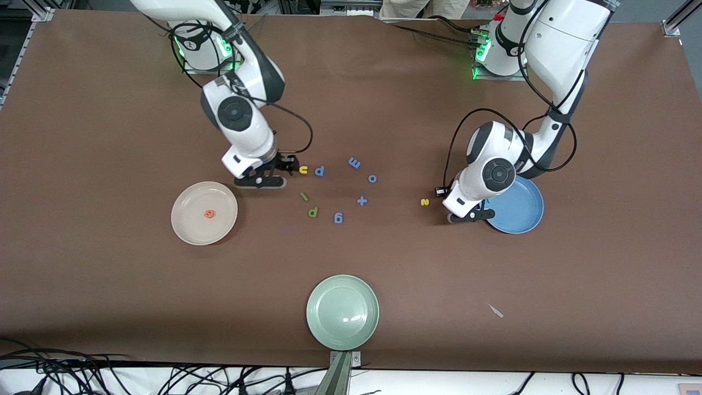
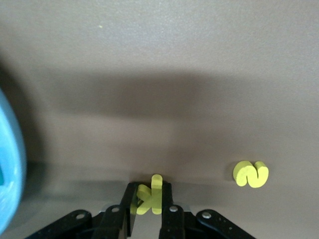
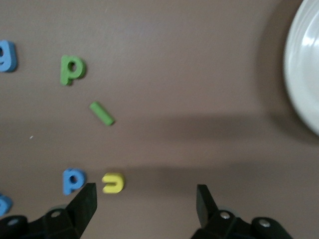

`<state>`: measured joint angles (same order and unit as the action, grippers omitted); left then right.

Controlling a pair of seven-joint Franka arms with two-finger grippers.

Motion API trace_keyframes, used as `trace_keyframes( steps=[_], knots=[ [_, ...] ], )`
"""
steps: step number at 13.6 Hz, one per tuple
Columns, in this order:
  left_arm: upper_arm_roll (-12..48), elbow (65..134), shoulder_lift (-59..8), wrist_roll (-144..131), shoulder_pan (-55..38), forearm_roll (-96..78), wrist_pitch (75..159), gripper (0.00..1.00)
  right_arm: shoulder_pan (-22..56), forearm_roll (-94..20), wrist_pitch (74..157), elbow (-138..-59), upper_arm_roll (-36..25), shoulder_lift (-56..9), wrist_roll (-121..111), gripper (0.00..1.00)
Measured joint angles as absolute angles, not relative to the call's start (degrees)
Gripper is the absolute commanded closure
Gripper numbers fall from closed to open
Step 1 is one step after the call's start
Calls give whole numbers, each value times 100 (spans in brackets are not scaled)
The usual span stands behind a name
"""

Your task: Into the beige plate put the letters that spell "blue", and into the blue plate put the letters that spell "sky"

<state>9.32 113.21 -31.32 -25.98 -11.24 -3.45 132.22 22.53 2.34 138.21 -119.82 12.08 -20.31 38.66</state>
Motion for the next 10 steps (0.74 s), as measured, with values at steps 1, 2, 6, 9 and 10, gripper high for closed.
trace_keyframes(
  steps=[1, 2, 6, 9, 10],
  knots=[
    [913, 11221, -3069, -2593, -1102, -327, 12915, 92, 2260, 234, 13977, -12114, 1322, -2034, 4100, 11],
    [896, 11046, -2996, -2586, -1079, -242, 12504, 92, 2265, 236, 14193, -12280, 1410, -2039, 4296, 11],
    [858, 10298, -2797, -2501, -934, 698, 11064, 90, 2607, 277, 14967, -12846, 1534, -2084, 4844, 11],
    [836, 10292, -2839, -1987, -657, 890, 10935, 1, 2656, 391, 15123, -12872, 1499, -2172, 4895, 11],
    [832, 10311, -2862, -1831, -560, 890, 10934, 0, 2649, 533, 15170, -12872, 1440, -2214, 4896, 11]
  ],
)
